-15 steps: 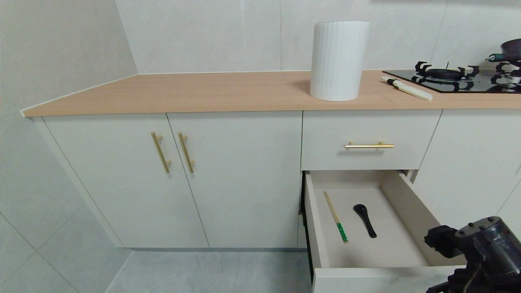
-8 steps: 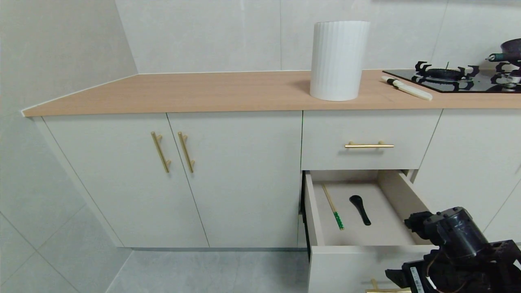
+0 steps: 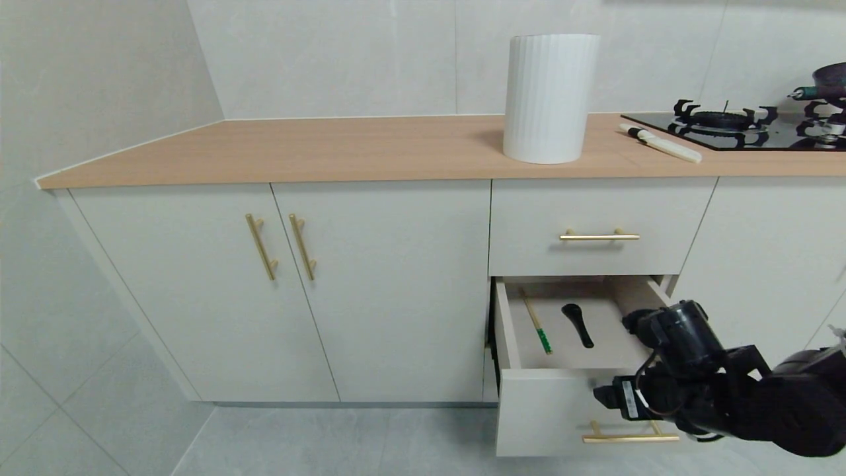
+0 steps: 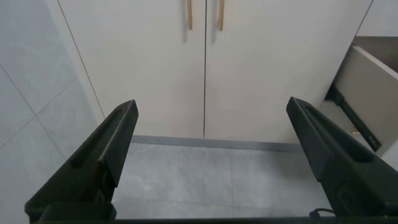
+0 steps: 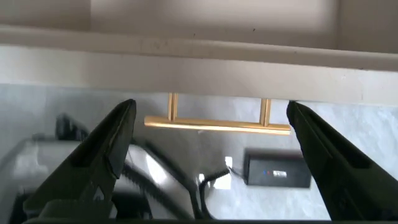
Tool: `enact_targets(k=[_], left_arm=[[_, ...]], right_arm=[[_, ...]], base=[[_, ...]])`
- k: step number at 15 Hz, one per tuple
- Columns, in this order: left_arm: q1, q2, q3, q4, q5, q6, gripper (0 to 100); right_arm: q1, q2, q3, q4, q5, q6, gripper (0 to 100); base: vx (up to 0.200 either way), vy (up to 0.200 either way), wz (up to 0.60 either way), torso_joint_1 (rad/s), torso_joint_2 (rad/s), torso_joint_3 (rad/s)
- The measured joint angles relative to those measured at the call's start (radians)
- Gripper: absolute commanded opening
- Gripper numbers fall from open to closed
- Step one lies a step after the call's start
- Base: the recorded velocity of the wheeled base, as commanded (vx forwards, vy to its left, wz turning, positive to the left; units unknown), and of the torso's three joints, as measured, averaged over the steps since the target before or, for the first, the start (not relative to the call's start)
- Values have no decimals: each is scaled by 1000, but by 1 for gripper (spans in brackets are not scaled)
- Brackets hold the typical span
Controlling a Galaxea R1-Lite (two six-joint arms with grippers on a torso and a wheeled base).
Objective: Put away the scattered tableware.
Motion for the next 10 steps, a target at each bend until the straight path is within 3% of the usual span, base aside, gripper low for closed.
enact_targets(k=[10], left_arm=[[0,0,0,0,0,0,100]], right_arm=[[-126,341,-465,-49,-1,-22,100]], base=[[0,0,0,0,0,0]])
